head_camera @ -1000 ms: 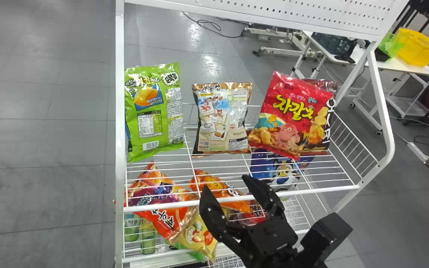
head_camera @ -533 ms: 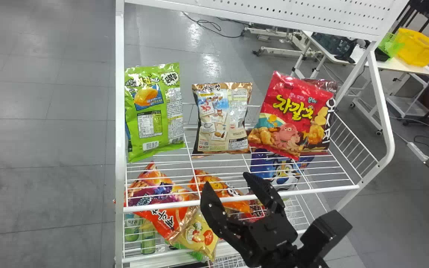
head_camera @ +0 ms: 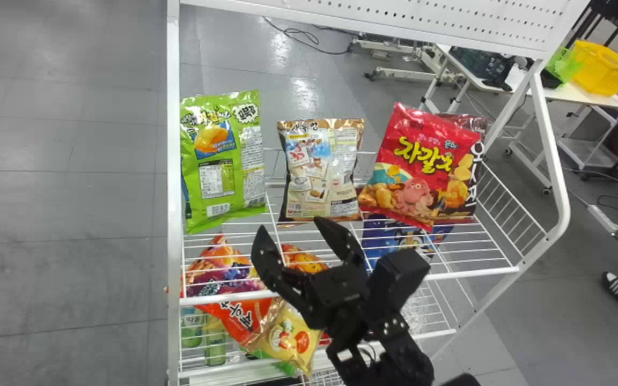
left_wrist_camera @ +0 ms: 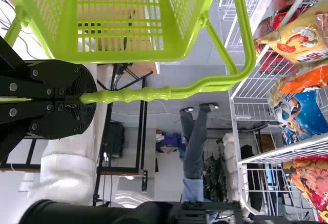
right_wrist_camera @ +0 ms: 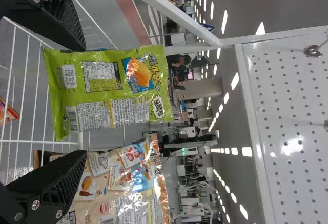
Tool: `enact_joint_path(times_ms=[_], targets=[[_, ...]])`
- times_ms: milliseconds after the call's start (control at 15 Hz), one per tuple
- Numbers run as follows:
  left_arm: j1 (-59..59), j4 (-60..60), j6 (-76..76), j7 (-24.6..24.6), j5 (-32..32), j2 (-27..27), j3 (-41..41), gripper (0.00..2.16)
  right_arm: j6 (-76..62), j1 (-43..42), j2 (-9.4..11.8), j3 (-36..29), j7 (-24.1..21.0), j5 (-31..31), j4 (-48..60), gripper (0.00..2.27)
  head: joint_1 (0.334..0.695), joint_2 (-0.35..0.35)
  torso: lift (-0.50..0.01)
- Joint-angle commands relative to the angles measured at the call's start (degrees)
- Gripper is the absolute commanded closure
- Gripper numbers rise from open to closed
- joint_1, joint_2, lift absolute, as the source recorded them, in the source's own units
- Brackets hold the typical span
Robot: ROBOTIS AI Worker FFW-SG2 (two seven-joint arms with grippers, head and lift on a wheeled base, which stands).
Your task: Hold basket handle with left hand then pick Gkobukchip with right hand and place into basket
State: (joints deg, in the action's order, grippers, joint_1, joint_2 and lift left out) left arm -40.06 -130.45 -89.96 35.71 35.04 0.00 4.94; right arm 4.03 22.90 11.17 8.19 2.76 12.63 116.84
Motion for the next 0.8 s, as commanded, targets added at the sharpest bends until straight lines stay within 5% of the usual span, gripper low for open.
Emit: enact_joint_path(times_ms=[0,733], targets=[[0.0,0.6,-0.1,1.0,0.0,-0.1,0.2,1.97,0.3,-5.9,-1.4,1.5,-0.4,-0.3,-5.4,0.1,0.695,-0.313,-0.032],[2.5,4.7,-0.1,2.1,-0.4,-0.1,0.5,1.97,-3.5,-28.0,-5.9,5.1,-1.2,-1.1,-29.8,0.1,0.695,-0.19,-0.032]])
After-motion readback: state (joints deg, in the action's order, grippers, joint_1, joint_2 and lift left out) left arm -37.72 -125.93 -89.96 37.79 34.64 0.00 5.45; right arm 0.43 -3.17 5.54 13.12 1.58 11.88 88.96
